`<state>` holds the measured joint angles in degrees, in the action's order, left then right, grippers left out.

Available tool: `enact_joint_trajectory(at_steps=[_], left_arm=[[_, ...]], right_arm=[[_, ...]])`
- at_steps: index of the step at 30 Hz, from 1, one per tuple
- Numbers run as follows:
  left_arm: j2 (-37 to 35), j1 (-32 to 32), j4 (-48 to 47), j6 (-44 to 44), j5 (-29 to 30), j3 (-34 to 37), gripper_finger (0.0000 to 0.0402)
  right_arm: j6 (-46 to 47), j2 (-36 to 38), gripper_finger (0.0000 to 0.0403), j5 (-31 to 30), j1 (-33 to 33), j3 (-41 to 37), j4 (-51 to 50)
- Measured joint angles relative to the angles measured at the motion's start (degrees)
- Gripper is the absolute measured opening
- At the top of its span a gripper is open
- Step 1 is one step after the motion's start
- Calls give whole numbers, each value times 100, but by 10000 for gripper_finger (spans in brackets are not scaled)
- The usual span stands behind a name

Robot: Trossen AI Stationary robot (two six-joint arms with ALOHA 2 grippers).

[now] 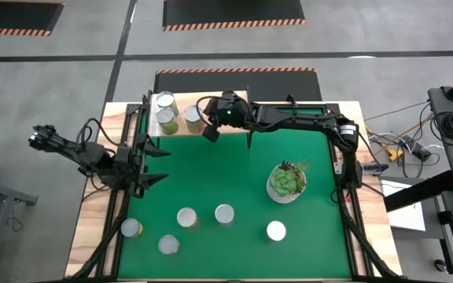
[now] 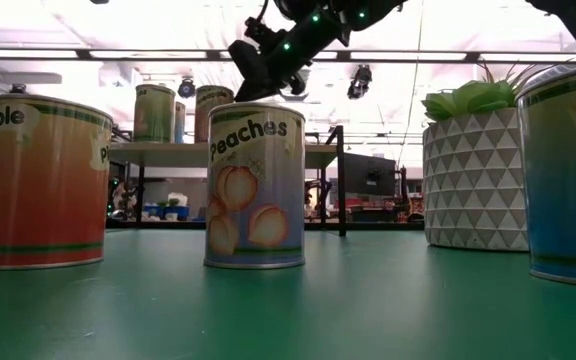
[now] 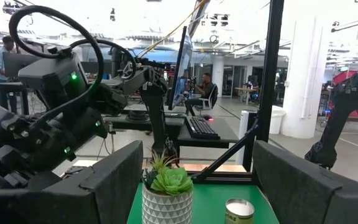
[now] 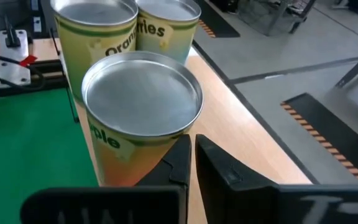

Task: Pick and place cans onto a shelf
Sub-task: Put the top canned pineapple on the shelf

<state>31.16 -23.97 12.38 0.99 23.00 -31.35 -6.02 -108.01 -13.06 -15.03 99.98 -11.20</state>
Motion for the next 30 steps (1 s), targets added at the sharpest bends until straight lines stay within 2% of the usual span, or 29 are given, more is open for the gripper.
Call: enact_joint_trajectory(at_steps=[8,13,22,30], left_arm=[[0,2,0,-2,0,0,286],[0,0,0,-2,2,0,286],[0,1,-6,-2,1,0,286],[2,0,-174,-64,174,0,286]], right_arm=[[-14,0,13,8,11,0,2],[-49,-81,13,290,10,0,144],[-61,-203,13,250,11,0,214],[4,158,13,87,140,-2,-425]])
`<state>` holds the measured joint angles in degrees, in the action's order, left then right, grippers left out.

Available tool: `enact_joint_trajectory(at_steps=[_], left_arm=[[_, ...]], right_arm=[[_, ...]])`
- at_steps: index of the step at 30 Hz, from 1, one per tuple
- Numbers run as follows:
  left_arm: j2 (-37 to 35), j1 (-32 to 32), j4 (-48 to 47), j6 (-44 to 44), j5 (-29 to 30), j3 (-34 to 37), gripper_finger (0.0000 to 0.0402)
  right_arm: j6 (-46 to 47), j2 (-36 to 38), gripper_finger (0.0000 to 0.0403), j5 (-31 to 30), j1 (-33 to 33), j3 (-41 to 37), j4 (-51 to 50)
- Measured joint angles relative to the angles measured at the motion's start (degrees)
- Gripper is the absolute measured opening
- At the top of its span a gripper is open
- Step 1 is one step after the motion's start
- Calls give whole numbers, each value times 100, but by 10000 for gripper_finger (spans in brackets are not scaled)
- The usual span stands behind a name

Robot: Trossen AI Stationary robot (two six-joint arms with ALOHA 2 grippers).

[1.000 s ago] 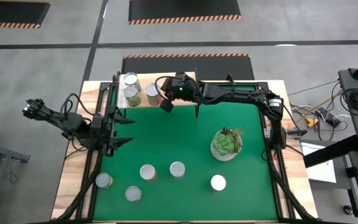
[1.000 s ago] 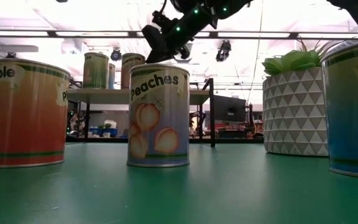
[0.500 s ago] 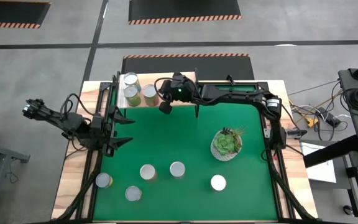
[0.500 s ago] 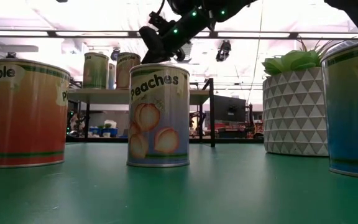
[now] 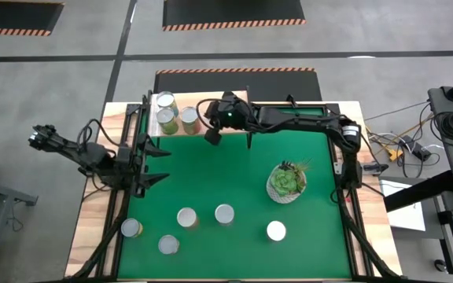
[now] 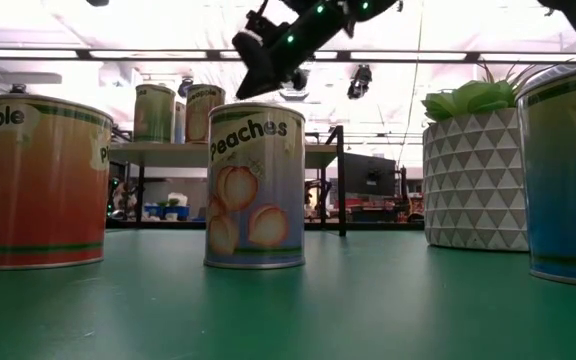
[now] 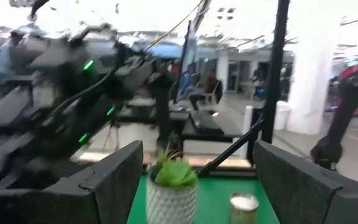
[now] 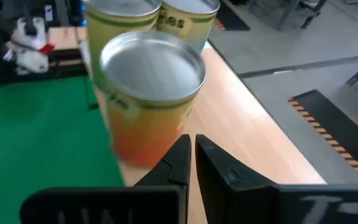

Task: Pick and place cans onto a shelf
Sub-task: Put the top canned pineapple on the shelf, then put the canned pineapple on the shelf

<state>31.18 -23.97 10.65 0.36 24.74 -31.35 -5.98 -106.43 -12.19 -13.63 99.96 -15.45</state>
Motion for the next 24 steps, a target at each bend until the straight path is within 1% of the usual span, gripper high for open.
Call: enact_joint_trajectory(at_steps=[3,6,8,11,13,16,19,22,24], left_arm=[[-1,0,-461,-123,533,-36,286],[107,7,-1611,-566,1261,-346,285],[277,11,-2744,-1194,1528,-689,282],[683,9,-4373,-2472,1609,-1142,269],[1025,9,-5235,-3253,1673,-1320,254],[1561,87,-6387,-4312,1848,-1527,225],[2015,296,-7370,-5318,1940,-1753,185],[2357,591,-8136,-5874,1929,-1862,130],[2500,824,-8557,-6146,1876,-1855,85]], right_arm=[[4,174,13,-2,125,0,-481],[14,361,13,1,308,0,-927],[39,497,13,0,446,0,-1222],[39,673,13,-2,661,0,-1667],[39,753,13,-2,810,0,-1858],[-79,826,13,-2,1018,0,-2037],[-267,847,13,0,1182,0,-2132],[-459,847,13,4,1281,0,-2172],[-562,847,13,4,1320,0,-2167]])
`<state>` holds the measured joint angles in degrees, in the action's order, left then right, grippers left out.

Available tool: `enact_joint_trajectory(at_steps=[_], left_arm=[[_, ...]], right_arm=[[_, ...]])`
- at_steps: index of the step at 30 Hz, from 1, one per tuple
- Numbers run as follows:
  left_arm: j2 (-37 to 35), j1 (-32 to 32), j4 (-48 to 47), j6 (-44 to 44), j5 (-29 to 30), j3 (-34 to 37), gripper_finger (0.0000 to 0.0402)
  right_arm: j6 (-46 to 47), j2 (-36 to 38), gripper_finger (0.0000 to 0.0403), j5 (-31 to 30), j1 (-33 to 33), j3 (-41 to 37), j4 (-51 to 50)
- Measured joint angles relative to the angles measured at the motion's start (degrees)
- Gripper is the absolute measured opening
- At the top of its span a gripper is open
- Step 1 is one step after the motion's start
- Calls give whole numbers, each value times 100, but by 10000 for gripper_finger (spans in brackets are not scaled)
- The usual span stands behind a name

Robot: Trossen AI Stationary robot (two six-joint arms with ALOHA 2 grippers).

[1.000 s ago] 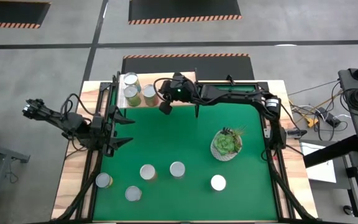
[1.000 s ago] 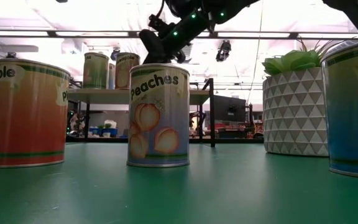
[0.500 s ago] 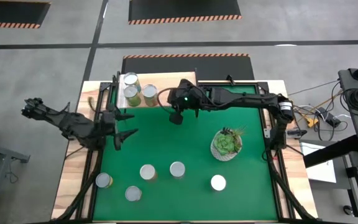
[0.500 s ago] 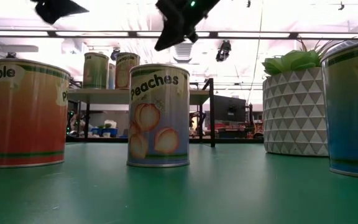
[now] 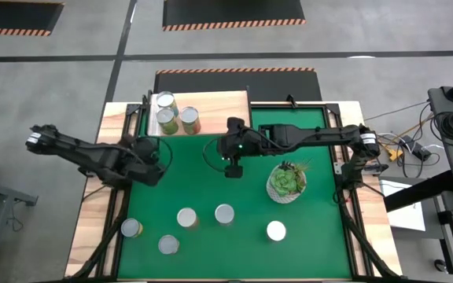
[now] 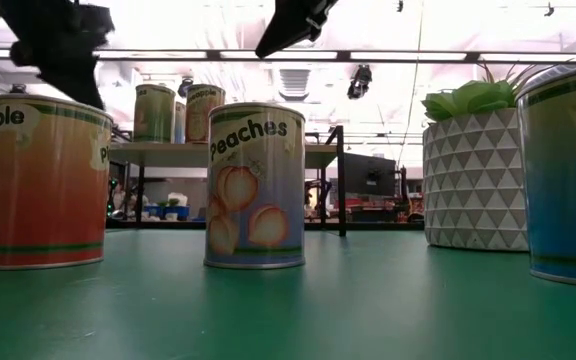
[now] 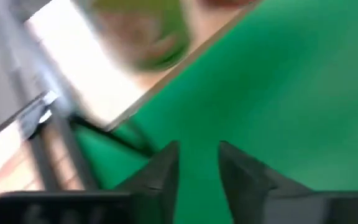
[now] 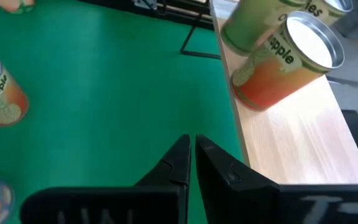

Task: Pick and place cans onto a shelf
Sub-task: Put the canned pineapple on the shelf

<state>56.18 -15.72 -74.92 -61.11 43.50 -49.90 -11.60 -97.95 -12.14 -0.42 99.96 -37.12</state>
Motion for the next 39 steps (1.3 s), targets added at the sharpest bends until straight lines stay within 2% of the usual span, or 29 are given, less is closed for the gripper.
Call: enact_joint_trajectory(at_steps=[3,4,12,29,34,39], left_arm=[[113,335,-313,-261,-246,99,20],[126,413,-321,-281,-249,141,11],[105,1009,-319,-222,353,391,2],[83,1975,-161,422,710,570,0],[31,1972,-164,760,149,394,0],[-8,1969,-164,1986,-628,267,0]], right_arm=[[-46,0,13,2,20,0,-6],[-48,0,13,2,19,0,-21],[-111,0,13,4,19,0,-182],[1,0,13,7,19,0,-323],[2,-2,13,7,19,0,-370],[-9,-2,13,7,19,0,-521]])
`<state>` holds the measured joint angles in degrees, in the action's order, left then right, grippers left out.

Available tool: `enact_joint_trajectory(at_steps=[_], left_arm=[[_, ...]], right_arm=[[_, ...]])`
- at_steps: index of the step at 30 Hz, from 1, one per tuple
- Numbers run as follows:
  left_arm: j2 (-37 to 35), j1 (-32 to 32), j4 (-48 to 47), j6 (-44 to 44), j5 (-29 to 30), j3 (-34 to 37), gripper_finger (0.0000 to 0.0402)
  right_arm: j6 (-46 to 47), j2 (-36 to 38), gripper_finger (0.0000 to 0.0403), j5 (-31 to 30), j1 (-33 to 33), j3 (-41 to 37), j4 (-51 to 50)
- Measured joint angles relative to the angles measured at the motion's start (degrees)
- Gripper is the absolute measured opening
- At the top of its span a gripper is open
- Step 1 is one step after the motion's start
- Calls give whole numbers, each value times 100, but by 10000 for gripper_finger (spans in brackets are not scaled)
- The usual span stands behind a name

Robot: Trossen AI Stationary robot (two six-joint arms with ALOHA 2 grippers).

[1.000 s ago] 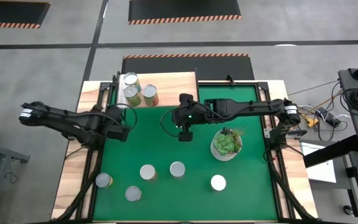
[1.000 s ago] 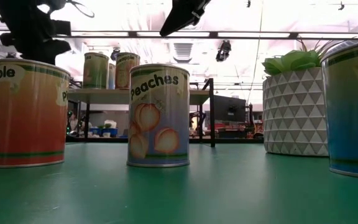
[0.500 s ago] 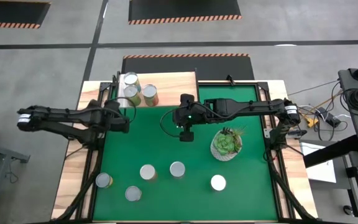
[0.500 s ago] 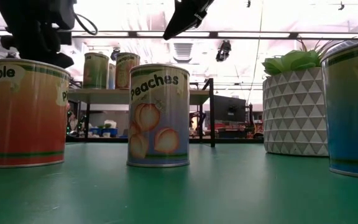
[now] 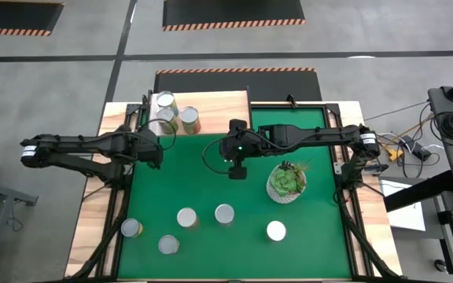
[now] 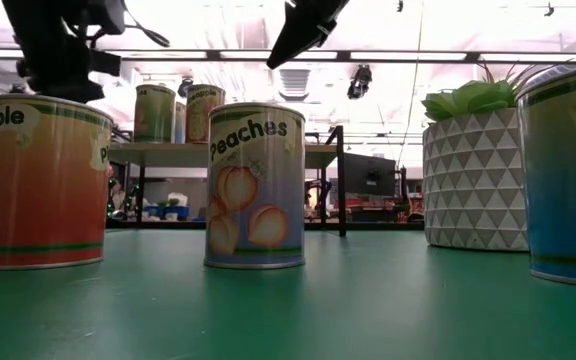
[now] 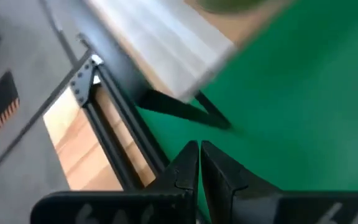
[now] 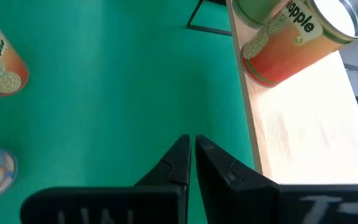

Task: Pick and place cans onto a shelf
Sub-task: Put the canned pineapple on the shelf

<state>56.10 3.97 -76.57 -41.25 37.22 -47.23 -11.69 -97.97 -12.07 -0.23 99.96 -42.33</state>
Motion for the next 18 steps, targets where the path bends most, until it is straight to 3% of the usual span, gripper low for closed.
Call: enact_joint_trajectory(at_steps=[6,18], left_arm=[[15,7,76,1094,211,163,0],[188,328,109,725,295,189,0]], right_arm=[[-39,-2,13,4,0,0,-131],[-226,-2,13,6,0,0,-214]])
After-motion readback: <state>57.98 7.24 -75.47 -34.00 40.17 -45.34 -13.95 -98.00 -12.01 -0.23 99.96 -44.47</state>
